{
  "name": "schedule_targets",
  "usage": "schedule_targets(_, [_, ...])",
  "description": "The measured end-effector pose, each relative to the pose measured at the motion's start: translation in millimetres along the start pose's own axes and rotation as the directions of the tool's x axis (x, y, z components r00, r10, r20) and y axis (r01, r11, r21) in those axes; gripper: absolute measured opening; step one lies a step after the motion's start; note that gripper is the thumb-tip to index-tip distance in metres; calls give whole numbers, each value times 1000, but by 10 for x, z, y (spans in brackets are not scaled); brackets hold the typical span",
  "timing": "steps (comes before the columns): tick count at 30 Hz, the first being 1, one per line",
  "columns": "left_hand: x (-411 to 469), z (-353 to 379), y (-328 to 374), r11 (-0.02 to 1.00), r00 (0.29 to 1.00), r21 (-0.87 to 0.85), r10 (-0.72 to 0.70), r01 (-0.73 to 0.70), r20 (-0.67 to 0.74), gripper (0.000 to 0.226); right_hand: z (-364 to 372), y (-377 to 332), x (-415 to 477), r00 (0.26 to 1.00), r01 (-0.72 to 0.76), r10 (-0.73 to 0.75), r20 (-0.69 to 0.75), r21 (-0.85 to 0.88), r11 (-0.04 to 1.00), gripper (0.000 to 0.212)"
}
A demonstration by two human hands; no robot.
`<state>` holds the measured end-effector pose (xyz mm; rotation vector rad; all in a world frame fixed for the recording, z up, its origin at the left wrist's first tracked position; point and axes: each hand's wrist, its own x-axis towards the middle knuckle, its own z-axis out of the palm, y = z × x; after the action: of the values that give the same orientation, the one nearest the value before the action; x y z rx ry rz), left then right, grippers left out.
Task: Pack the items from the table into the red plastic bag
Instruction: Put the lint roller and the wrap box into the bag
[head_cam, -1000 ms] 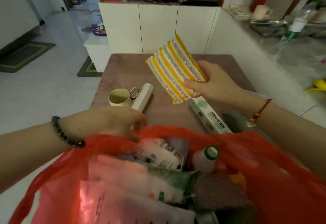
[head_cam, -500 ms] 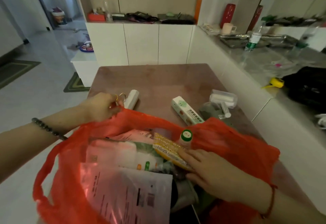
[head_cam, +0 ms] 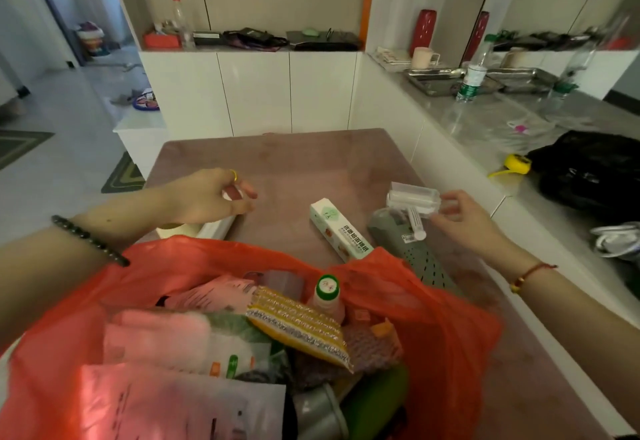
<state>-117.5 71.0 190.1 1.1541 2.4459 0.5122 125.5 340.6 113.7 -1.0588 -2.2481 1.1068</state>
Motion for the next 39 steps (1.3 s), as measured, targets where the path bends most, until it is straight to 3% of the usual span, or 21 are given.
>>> schedule_targets(3, [204,198,288,998,998,-8,62,-62,31,26,196,587,414,971,-167,160,180,27,986,47])
schedule_targets(7, [436,491,497,995,988,-25,103,-100,115,33,407,829,798,929,-345,325,177,98,933,27])
schedule_targets(10, [485,634,530,990,969,-65,134,-124,208,30,536,781,938,912,-363,373,172,-87,928,27])
schedule_targets(13, [431,642,455,993,947,-35,116,-110,299,43,589,740,1028,908,-349,390,154,-236,907,9])
schedule_targets(16, [350,563,293,994,934,54,72,-97,350,58,521,578,1024,938,-276,319,134,-264,924,19])
schedule_targets(19, [297,496,89,933,935,321,39,-161,353,56,378,317,906,990,-107,119,74,-147,983,32])
schedule_targets(22, [241,470,-85,829,976,533,66,-170,208,26,214,-93,563,995,94,-95,13,53,994,34])
schedule_targets(24, [196,482,-155,793,985,585,126,-171,118,22,111,-401,197,979,195,-204,2,280,940,37])
schedule_targets(26, [140,475,-163,768,986,623,160,-147,35,22,18,-662,-212,961,238,-277,24,445,863,38])
schedule_targets(28, [140,457,-151,797,989,598,142,-88,-44,23,-41,-867,-535,940,199,-308,148,496,845,35])
schedule_targets(32, [117,378,-190,964,984,263,72,-27,-162,21,85,-1036,-1039,814,-3,-238,530,413,911,22])
schedule_targets(34, [60,317,-175,981,990,192,58,-32,-131,21,248,-1035,-1240,765,81,-190,616,200,976,23])
schedule_targets(36, [-32,236,-174,964,999,263,29,-32,14,33,404,-1021,-1387,749,203,-188,635,50,978,25])
schedule_targets(39, [-114,172,-402,874,982,485,-63,-32,178,28,594,-1105,-1529,746,275,-187,639,-39,961,30])
